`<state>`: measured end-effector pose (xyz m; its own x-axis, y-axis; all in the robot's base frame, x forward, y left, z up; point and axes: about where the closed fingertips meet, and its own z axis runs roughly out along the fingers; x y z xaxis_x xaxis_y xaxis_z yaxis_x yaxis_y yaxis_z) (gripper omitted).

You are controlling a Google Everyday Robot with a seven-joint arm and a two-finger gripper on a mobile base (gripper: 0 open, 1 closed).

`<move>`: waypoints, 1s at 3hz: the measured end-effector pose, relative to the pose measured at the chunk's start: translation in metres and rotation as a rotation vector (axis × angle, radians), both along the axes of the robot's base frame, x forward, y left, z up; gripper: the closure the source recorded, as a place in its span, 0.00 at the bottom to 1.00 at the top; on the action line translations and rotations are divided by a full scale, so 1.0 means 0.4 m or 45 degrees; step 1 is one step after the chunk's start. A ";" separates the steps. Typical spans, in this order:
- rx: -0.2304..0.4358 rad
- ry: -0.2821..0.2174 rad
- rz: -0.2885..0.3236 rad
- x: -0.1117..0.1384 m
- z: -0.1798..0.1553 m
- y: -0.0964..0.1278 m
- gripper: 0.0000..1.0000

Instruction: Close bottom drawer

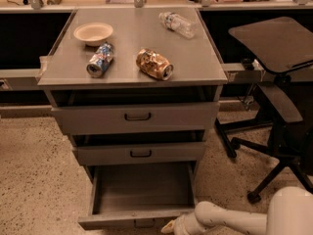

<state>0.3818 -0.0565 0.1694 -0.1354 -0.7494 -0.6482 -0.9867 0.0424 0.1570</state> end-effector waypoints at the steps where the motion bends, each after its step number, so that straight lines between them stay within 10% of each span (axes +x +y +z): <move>1: 0.141 -0.090 0.009 0.005 0.000 -0.014 0.72; 3: 0.177 -0.216 -0.076 0.026 -0.054 -0.032 1.00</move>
Offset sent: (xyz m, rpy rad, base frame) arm 0.0117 -0.0199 -0.0089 0.1177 -0.2127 -0.0915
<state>0.3921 -0.0693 0.1477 -0.0568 -0.6452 -0.7619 -0.9959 0.0907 -0.0026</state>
